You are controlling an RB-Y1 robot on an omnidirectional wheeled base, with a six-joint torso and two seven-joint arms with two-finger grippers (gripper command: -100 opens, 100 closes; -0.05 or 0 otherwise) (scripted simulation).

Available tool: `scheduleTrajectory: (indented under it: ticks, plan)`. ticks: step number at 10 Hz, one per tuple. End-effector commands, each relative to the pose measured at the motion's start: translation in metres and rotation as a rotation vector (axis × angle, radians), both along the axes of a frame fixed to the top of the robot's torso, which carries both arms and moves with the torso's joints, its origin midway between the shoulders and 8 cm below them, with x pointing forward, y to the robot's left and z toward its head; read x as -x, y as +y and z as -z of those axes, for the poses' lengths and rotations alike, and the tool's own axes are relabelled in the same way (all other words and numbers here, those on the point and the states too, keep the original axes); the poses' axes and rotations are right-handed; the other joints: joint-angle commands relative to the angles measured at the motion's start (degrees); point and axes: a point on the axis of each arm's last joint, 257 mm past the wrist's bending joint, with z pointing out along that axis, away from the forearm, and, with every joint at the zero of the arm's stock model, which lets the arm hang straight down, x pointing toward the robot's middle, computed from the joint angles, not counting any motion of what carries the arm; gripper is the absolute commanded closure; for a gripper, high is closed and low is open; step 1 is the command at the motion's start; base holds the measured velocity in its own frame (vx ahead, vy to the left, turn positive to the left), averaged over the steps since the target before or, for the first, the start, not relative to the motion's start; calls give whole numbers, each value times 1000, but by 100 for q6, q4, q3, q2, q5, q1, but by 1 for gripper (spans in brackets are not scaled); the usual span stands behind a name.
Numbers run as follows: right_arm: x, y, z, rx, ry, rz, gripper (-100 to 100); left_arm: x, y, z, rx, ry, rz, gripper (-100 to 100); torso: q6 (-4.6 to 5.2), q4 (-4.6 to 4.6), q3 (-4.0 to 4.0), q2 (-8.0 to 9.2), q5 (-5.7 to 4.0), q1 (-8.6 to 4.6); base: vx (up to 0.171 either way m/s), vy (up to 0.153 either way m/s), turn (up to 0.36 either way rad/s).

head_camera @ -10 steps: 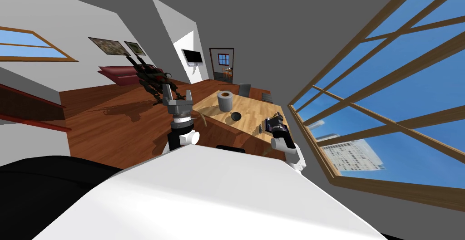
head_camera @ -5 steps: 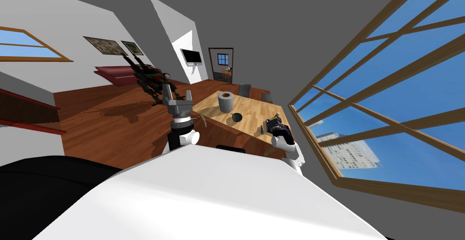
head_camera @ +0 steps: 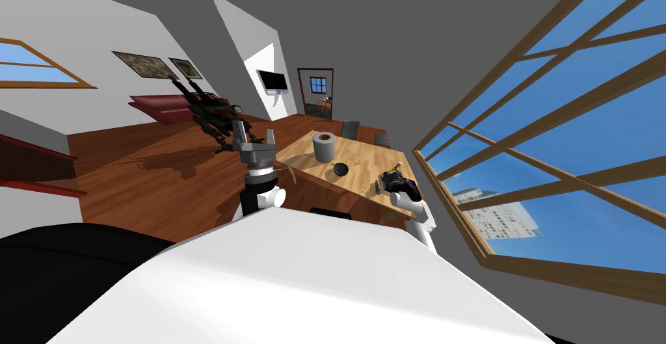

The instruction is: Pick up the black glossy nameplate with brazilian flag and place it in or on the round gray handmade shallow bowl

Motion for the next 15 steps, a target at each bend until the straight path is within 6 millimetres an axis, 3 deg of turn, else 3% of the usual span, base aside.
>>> scheduleTrajectory:
  ticks: [1,8,15]
  plan:
    - [5,-6,15,-40,43,22,-100,0,0,0,0,0,0,0,0,0,0,0,0,0,32,45,-15]
    - [18,-42,75,-263,231,175,-100,0,0,0,0,0,0,0,1,0,1,3,0,-3,31,47,-24]
    - [39,-68,115,-453,389,345,-100,0,0,0,0,0,0,0,1,0,1,2,-1,-5,30,44,-24]
